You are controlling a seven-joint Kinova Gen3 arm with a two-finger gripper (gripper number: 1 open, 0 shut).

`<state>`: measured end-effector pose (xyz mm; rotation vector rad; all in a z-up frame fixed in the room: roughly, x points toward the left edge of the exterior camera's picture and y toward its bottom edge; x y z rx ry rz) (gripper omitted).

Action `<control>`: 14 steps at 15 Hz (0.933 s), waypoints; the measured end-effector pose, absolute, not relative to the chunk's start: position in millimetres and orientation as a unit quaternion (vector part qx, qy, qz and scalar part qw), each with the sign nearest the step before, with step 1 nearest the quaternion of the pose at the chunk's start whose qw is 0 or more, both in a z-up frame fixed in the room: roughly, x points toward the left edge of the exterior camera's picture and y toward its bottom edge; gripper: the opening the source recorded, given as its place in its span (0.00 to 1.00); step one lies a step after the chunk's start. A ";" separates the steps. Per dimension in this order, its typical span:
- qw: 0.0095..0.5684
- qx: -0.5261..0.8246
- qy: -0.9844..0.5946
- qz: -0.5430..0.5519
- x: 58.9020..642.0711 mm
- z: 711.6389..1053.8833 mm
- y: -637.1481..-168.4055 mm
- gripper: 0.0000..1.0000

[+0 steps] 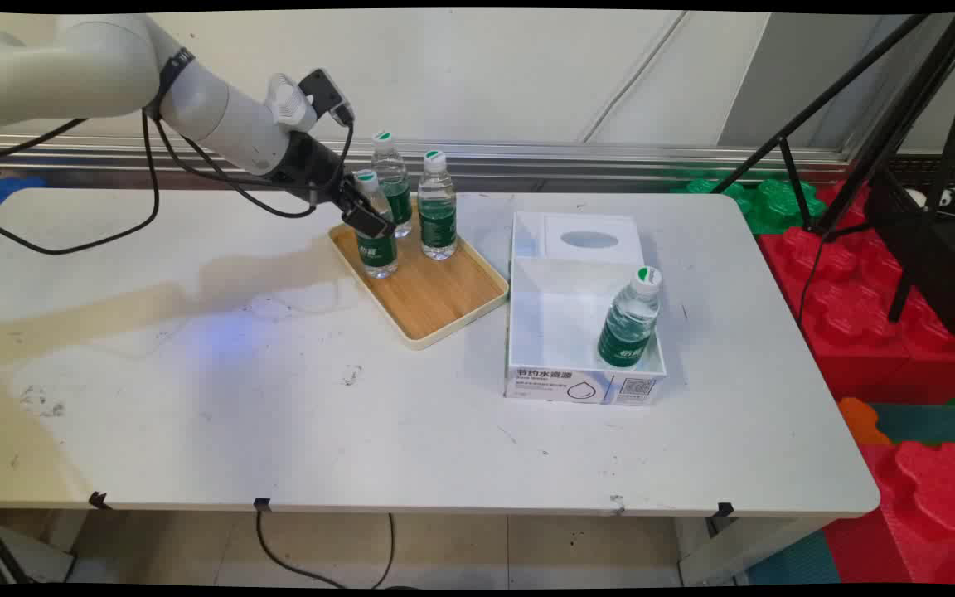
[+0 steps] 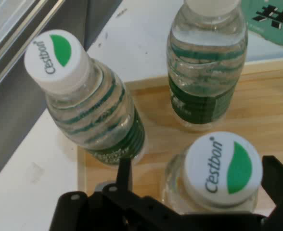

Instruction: Pick up the green bottle from the white box

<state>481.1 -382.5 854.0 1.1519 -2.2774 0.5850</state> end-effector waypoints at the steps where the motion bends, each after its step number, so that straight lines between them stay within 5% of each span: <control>1: 0.259 0.424 -0.840 0.218 481.4 855.8 -381.6 1.00; 14: 0.267 0.383 -0.847 0.255 462.9 922.5 -340.2 1.00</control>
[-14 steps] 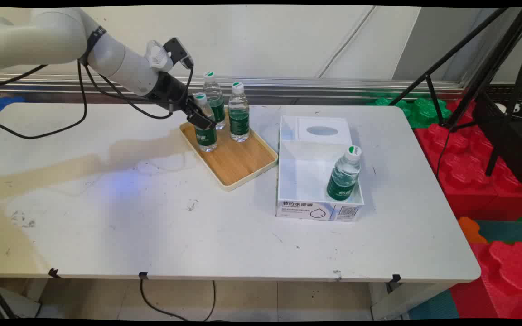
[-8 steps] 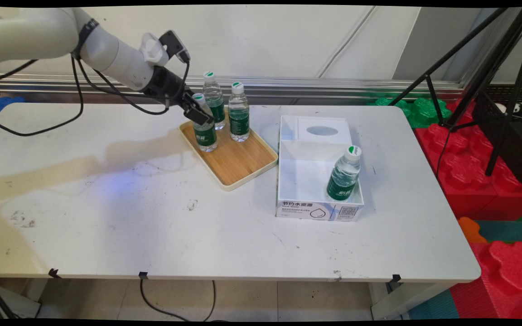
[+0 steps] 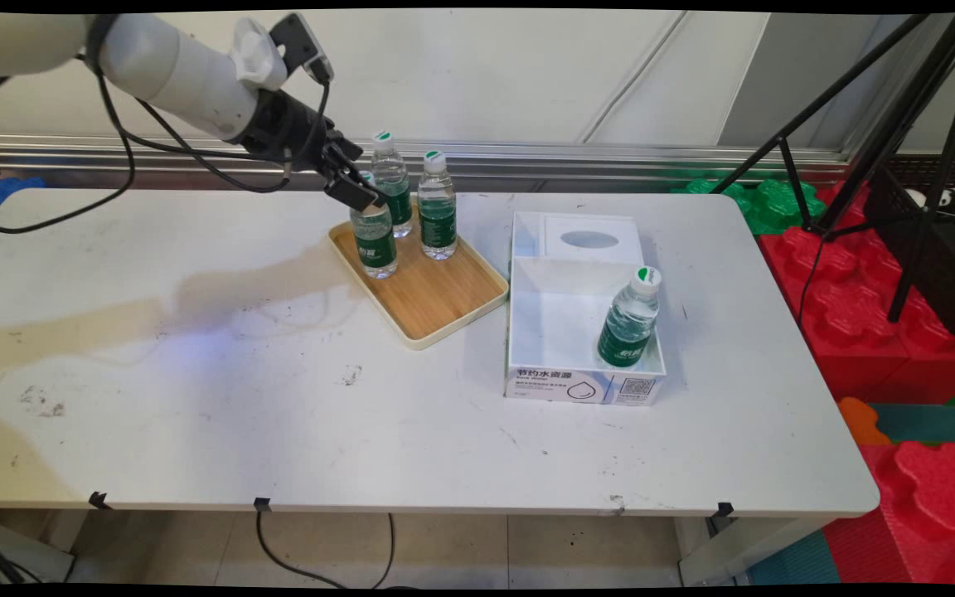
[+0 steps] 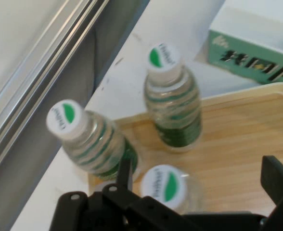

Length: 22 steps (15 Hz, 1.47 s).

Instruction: Pick up the green bottle from the white box

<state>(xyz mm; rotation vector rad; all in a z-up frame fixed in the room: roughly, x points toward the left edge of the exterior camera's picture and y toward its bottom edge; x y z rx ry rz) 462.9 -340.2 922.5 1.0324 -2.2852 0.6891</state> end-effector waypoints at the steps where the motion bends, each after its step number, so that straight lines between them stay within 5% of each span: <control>1: 0.270 0.373 -0.850 0.256 456.6 930.0 -332.6 1.00; 13: 0.283 0.315 -0.878 0.222 385.8 964.2 -259.6 1.00; 22: 0.291 0.314 -0.881 0.202 322.5 967.0 -248.9 1.00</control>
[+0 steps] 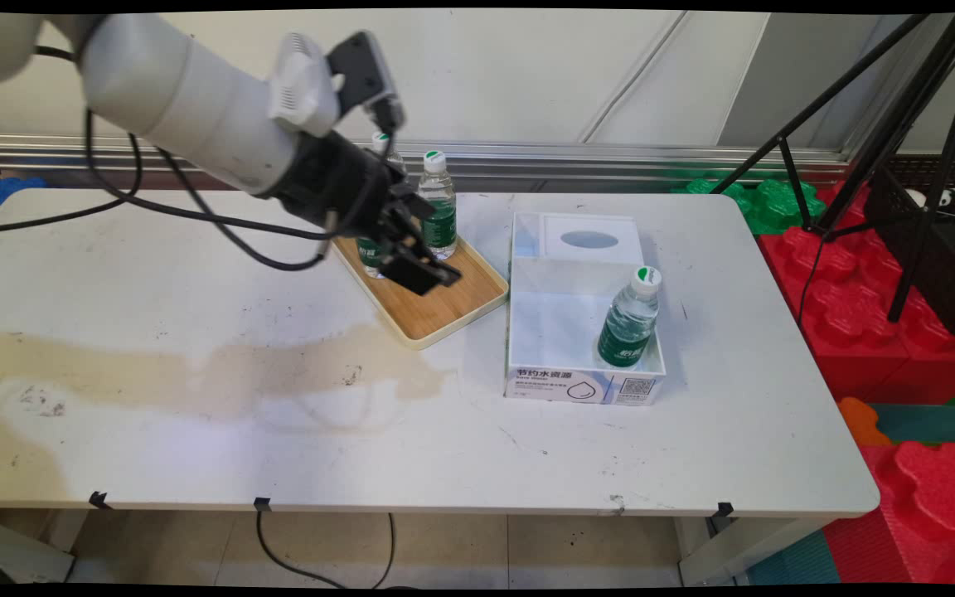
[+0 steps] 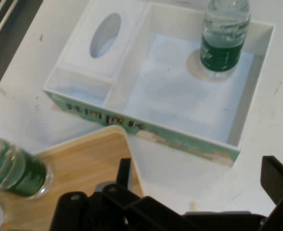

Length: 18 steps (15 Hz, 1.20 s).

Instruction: Pick up the green bottle from the white box

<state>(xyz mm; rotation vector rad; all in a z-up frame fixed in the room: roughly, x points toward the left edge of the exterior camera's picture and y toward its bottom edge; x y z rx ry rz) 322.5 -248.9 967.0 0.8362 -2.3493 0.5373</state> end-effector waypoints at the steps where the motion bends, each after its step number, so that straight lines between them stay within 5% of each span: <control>1: 0.293 0.314 -0.881 0.200 311.5 966.9 -250.9 1.00; 18: 0.299 0.315 -0.881 0.187 189.6 937.4 -312.8 1.00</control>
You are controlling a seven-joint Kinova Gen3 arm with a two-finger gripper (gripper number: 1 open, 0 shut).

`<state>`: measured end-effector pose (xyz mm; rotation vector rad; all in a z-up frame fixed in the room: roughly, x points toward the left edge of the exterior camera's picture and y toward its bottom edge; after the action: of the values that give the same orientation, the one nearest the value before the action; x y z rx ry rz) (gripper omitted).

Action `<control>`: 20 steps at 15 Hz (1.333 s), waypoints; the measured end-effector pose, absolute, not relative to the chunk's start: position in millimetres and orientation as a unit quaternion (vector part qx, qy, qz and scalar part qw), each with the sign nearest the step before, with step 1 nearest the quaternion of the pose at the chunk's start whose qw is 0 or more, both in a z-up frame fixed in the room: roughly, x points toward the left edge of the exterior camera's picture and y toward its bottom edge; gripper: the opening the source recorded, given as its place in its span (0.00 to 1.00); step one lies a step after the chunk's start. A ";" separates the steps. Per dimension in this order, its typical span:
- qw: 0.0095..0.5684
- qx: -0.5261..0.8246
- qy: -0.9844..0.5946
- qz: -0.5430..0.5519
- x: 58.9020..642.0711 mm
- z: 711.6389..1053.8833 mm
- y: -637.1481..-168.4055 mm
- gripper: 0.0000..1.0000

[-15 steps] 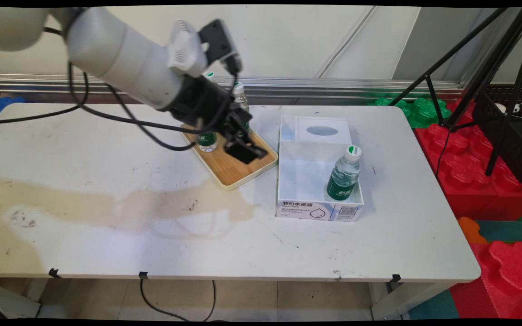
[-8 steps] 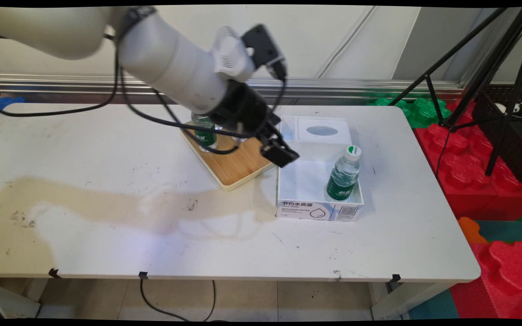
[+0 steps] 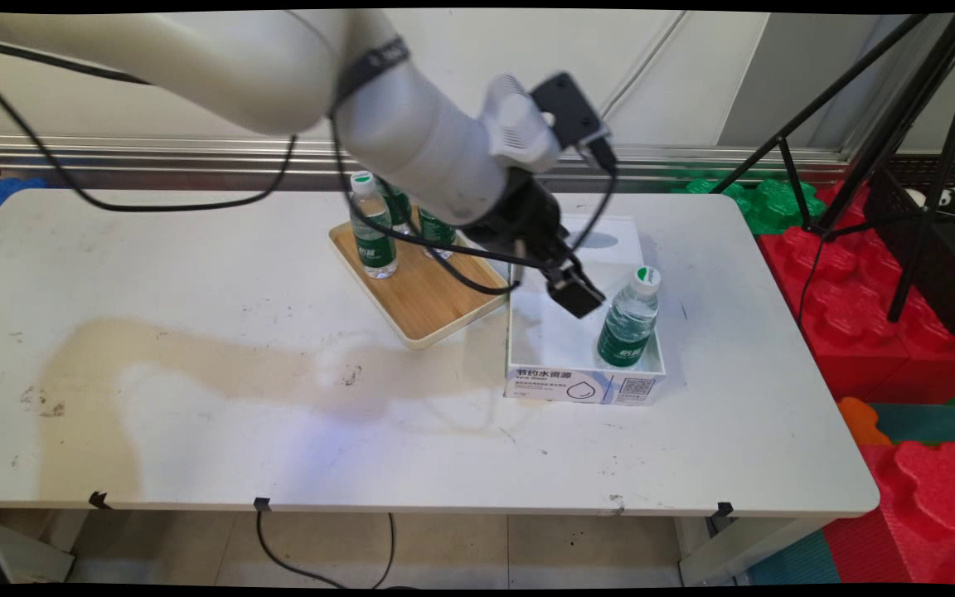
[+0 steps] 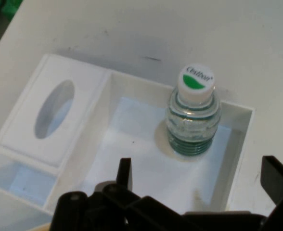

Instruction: Pick up the green bottle from the white box

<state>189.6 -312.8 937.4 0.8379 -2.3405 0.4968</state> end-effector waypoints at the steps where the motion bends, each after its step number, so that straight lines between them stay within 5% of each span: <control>1: 0.297 0.315 -0.882 0.185 182.3 933.1 -318.3 1.00; 20: 0.276 0.313 -0.897 0.148 114.3 852.0 -396.2 1.00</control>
<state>114.3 -396.2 852.0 0.8406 -2.4099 0.3975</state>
